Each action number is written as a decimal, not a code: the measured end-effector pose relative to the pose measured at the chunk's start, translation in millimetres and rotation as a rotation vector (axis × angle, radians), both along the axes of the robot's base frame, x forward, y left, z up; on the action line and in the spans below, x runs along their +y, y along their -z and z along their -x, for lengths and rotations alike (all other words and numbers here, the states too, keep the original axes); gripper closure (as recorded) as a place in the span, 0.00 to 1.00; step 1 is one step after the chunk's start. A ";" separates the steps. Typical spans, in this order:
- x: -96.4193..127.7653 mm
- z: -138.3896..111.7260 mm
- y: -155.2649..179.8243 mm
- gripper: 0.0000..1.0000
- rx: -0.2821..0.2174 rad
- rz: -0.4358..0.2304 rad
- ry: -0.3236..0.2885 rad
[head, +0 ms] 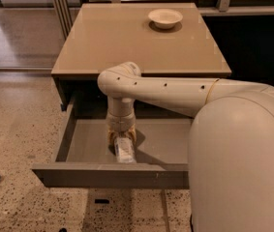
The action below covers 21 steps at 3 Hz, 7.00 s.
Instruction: Pick blue plastic bottle from top drawer and place on counter
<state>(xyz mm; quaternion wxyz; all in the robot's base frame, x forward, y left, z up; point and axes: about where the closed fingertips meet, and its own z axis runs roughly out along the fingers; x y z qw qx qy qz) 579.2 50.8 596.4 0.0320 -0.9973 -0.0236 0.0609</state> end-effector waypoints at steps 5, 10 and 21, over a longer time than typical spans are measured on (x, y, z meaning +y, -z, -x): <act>-52.4 -36.8 -248.3 1.00 -0.325 0.234 0.127; -20.0 -58.0 -274.7 1.00 -0.410 -0.562 0.180; -76.2 -259.6 -297.8 1.00 -0.542 -0.816 0.912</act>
Offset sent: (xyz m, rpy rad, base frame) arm -0.0606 -0.0666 0.2389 -0.2179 -0.3015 -0.0420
